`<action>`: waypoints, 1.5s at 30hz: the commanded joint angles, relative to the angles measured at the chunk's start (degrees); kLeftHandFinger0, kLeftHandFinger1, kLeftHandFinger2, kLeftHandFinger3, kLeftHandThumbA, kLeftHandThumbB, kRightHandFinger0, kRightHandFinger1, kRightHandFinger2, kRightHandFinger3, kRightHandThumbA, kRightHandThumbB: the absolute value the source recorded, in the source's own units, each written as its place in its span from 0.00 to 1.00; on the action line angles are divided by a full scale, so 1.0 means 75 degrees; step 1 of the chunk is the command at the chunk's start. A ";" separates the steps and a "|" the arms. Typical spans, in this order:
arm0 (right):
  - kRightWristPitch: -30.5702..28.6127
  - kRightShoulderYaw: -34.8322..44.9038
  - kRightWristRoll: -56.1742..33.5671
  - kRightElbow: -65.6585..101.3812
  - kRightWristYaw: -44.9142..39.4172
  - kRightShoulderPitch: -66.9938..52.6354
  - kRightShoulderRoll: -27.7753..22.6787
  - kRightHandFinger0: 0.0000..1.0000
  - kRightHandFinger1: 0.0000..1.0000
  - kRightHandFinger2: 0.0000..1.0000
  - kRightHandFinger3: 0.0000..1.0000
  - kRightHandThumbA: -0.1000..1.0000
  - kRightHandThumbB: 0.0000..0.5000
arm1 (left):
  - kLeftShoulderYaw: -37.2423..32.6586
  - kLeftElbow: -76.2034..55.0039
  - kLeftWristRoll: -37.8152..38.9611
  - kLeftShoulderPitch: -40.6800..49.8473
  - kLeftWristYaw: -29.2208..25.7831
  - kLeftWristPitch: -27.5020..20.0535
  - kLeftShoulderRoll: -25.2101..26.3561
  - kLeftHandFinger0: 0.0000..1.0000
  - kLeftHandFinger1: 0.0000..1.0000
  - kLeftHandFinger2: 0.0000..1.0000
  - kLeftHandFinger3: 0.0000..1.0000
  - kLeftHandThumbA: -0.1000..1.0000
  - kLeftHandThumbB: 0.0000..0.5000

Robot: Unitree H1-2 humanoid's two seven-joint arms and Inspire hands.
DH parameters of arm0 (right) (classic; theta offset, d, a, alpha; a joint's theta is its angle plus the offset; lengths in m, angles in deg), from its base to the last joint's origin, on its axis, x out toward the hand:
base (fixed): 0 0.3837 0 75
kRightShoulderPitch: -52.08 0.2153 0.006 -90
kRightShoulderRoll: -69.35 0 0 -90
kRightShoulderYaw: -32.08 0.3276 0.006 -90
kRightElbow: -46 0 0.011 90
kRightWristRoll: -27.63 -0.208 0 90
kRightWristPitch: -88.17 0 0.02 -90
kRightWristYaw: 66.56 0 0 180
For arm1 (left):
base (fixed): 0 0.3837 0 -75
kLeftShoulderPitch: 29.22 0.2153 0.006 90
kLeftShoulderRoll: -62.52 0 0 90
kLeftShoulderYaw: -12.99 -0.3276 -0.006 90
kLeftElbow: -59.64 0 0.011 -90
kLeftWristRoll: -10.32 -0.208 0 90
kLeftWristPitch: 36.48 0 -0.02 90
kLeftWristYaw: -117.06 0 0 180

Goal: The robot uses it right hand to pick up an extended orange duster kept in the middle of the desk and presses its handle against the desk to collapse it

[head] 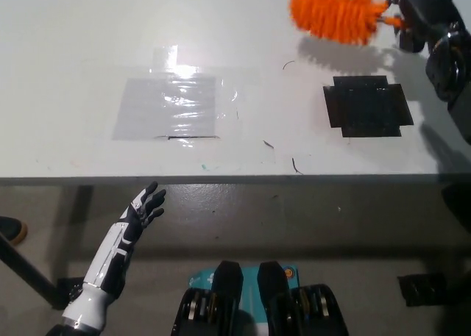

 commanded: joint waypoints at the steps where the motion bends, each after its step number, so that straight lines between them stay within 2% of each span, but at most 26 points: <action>1: 0.1100 -0.0116 0.0048 -0.0177 -0.2791 0.0721 0.0107 1.00 1.00 1.00 1.00 0.58 0.83 | 0.0024 -0.0351 -0.0061 -0.0068 0.0010 0.0027 0.0149 1.00 1.00 1.00 1.00 1.00 0.20; 2: 0.1090 -0.0071 -0.0010 -0.0167 -0.2981 0.0731 0.0096 1.00 1.00 1.00 1.00 0.67 0.95 | 0.0028 -0.0343 -0.0078 -0.0083 0.0005 0.0011 0.0158 1.00 1.00 1.00 1.00 1.00 0.20; 3: 0.1072 -0.0004 -0.0098 -0.0156 -0.3259 0.0753 0.0084 1.00 1.00 1.00 1.00 0.70 1.00 | 0.0038 -0.0330 -0.0102 -0.0107 -0.0005 -0.0015 0.0173 1.00 1.00 1.00 1.00 1.00 0.20; 6: 0.1024 0.0043 -0.0133 -0.0112 -0.3353 0.0756 0.0062 1.00 1.00 1.00 1.00 0.73 1.00 | 0.0042 -0.0330 -0.0124 -0.0104 -0.0012 -0.0033 0.0181 1.00 1.00 1.00 1.00 1.00 0.19; 7: 0.0822 0.0385 -0.0516 0.0032 -0.3660 0.0895 -0.0054 1.00 1.00 1.00 1.00 0.75 1.00 | 0.0050 -0.0317 -0.0064 -0.0109 0.0003 -0.0010 0.0175 1.00 1.00 1.00 1.00 1.00 0.20; 10: 0.0752 0.0591 -0.0674 0.0161 -0.3793 0.0919 -0.0128 1.00 1.00 1.00 1.00 0.73 1.00 | 0.0041 -0.0296 -0.0107 -0.0127 -0.0003 -0.0019 0.0180 1.00 1.00 1.00 1.00 1.00 0.21; 12: 0.0298 0.0947 -0.1049 0.0541 -0.4053 0.1143 -0.0321 1.00 1.00 1.00 1.00 0.73 1.00 | 0.0041 -0.0307 -0.0091 -0.0131 0.0011 0.0001 0.0191 1.00 1.00 1.00 1.00 1.00 0.21; 14: 0.0203 0.1340 -0.1432 0.0933 -0.4364 0.1235 -0.0436 1.00 1.00 1.00 1.00 0.69 1.00 | 0.0038 -0.0279 -0.0109 -0.0153 0.0010 -0.0023 0.0194 1.00 1.00 1.00 1.00 1.00 0.20; 16: 0.0326 0.1625 -0.1753 0.2079 -0.4848 0.1189 -0.0681 1.00 1.00 1.00 1.00 0.70 1.00 | 0.0038 -0.0298 -0.0065 -0.0149 0.0031 0.0011 0.0196 1.00 1.00 1.00 1.00 1.00 0.22; 19: 0.0059 0.1995 -0.2088 0.3660 -0.4880 0.0845 -0.1016 1.00 1.00 1.00 1.00 0.76 1.00 | 0.0035 -0.0302 -0.0021 -0.0177 0.0043 0.0054 0.0182 1.00 1.00 1.00 1.00 1.00 0.22; 20: 0.0325 0.2367 -0.2471 0.4656 -0.4800 0.0631 -0.1119 1.00 1.00 1.00 1.00 0.76 1.00 | 0.0047 -0.0318 0.0085 -0.0181 0.0062 0.0105 0.0161 1.00 1.00 1.00 1.00 1.00 0.22; 23: 0.0844 0.3286 -0.3131 0.7534 -0.4343 -0.0035 -0.1404 1.00 1.00 1.00 1.00 1.00 1.00 | 0.0060 -0.0191 0.0300 -0.0247 0.0151 -0.0128 0.0145 1.00 1.00 1.00 1.00 0.99 0.11; 24: 0.0849 0.3474 -0.3204 0.8158 -0.4201 -0.0175 -0.1464 1.00 1.00 1.00 1.00 1.00 0.86 | 0.0064 -0.0155 0.0373 -0.0295 0.0188 -0.0150 0.0150 1.00 1.00 1.00 1.00 1.00 0.09; 26: 0.1027 0.4008 -0.3355 0.9755 -0.3802 -0.0544 -0.1537 1.00 1.00 1.00 1.00 1.00 0.88 | 0.0064 -0.0110 0.0480 -0.0373 0.0245 -0.0143 0.0155 1.00 1.00 1.00 1.00 1.00 0.11; 27: 0.1034 0.4178 -0.3361 1.0243 -0.3700 -0.0635 -0.1589 1.00 1.00 1.00 1.00 1.00 0.88 | 0.0057 -0.0085 0.0492 -0.0454 0.0260 -0.0133 0.0155 1.00 1.00 1.00 1.00 1.00 0.15; 29: 0.1360 0.4589 -0.3444 1.1495 -0.3540 -0.0902 -0.1658 1.00 1.00 1.00 1.00 1.00 0.99 | 0.0051 -0.0038 0.0436 -0.0543 0.0250 -0.0189 0.0168 1.00 1.00 1.00 1.00 1.00 0.17; 31: 0.1390 0.5107 -0.3696 1.2718 -0.3225 -0.1266 -0.1689 1.00 1.00 1.00 1.00 1.00 0.96 | 0.0057 0.0023 0.0482 -0.0625 0.0262 -0.0175 0.0153 1.00 1.00 1.00 1.00 1.00 0.20; 32: 0.1393 0.5329 -0.3704 1.3302 -0.3089 -0.1526 -0.1735 1.00 1.00 1.00 1.00 1.00 0.90 | 0.0062 0.0009 0.0551 -0.0653 0.0291 -0.0111 0.0156 1.00 1.00 1.00 1.00 1.00 0.22; 33: 0.1513 0.5567 -0.3824 1.3950 -0.2939 -0.1822 -0.1701 1.00 1.00 1.00 1.00 1.00 0.88 | 0.0053 -0.0038 0.0652 -0.0659 0.0336 -0.0033 0.0144 1.00 1.00 1.00 1.00 1.00 0.24; 35: 0.1578 0.5714 -0.3935 1.4489 -0.2833 -0.2102 -0.1652 1.00 1.00 1.00 1.00 1.00 0.88 | 0.0048 -0.0038 0.0654 -0.0675 0.0344 -0.0032 0.0146 1.00 1.00 1.00 1.00 1.00 0.23; 36: 0.1709 0.5934 -0.3951 1.5293 -0.2715 -0.2722 -0.1662 1.00 1.00 1.00 1.00 1.00 0.95 | 0.0053 -0.0069 0.0615 -0.0700 0.0293 0.0031 0.0116 1.00 1.00 1.00 1.00 1.00 0.27; 37: 0.1674 0.6017 -0.3917 1.5520 -0.2645 -0.2957 -0.1656 1.00 1.00 1.00 1.00 1.00 0.95 | 0.0054 -0.0076 0.0597 -0.0735 0.0272 0.0058 0.0101 1.00 1.00 1.00 1.00 1.00 0.27; 39: 0.1103 0.6100 -0.4511 1.6072 -0.2309 -0.3899 -0.1490 1.00 1.00 1.00 1.00 1.00 0.87 | 0.0057 -0.0073 0.0577 -0.0781 0.0250 0.0035 0.0083 1.00 1.00 1.00 1.00 1.00 0.27; 41: 0.0463 0.5948 -0.4143 1.6451 -0.1898 -0.4548 -0.1057 1.00 1.00 1.00 1.00 1.00 0.90 | 0.0064 -0.0033 0.0530 -0.0818 0.0225 -0.0028 0.0082 1.00 1.00 1.00 1.00 1.00 0.27; 43: -0.0217 0.5752 -0.3718 1.6768 -0.1688 -0.5412 -0.0802 1.00 1.00 1.00 1.00 1.00 0.85 | 0.0065 0.0009 0.0514 -0.0890 0.0220 -0.0008 0.0079 1.00 1.00 1.00 1.00 1.00 0.27; 45: -0.0611 0.5510 -0.3655 1.7041 -0.1407 -0.6455 -0.0290 1.00 1.00 1.00 1.00 1.00 0.89 | 0.0057 0.0026 0.0475 -0.0946 0.0219 0.0013 0.0090 1.00 1.00 1.00 1.00 1.00 0.28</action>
